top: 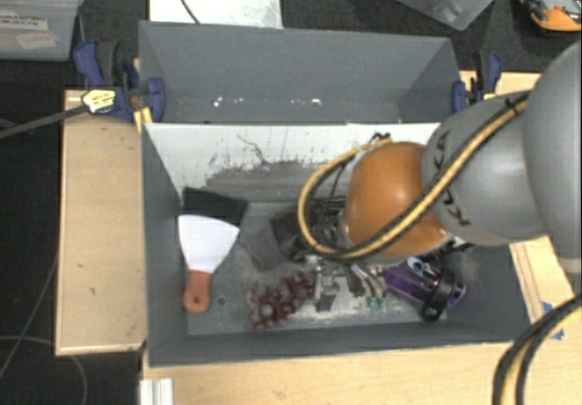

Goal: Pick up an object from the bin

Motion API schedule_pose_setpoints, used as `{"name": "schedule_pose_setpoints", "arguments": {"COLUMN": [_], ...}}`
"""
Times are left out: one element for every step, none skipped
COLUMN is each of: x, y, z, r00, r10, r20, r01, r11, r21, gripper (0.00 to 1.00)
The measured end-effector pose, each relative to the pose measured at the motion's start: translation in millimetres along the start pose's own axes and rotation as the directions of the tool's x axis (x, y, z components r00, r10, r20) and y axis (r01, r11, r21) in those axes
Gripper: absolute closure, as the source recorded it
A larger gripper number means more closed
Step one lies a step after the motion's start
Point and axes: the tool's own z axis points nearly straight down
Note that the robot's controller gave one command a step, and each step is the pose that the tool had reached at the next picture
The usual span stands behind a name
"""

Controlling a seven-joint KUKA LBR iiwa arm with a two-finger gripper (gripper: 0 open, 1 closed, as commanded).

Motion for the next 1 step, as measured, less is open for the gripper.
{"name": "schedule_pose_setpoints", "arguments": {"x": [0.1], "y": [0.3], "z": [-30.8], "r00": [1.0], "r10": [0.002], "r20": [-0.002], "r01": [-0.002], "r11": [1.0], "r21": [0.0], "gripper": [1.0]}}
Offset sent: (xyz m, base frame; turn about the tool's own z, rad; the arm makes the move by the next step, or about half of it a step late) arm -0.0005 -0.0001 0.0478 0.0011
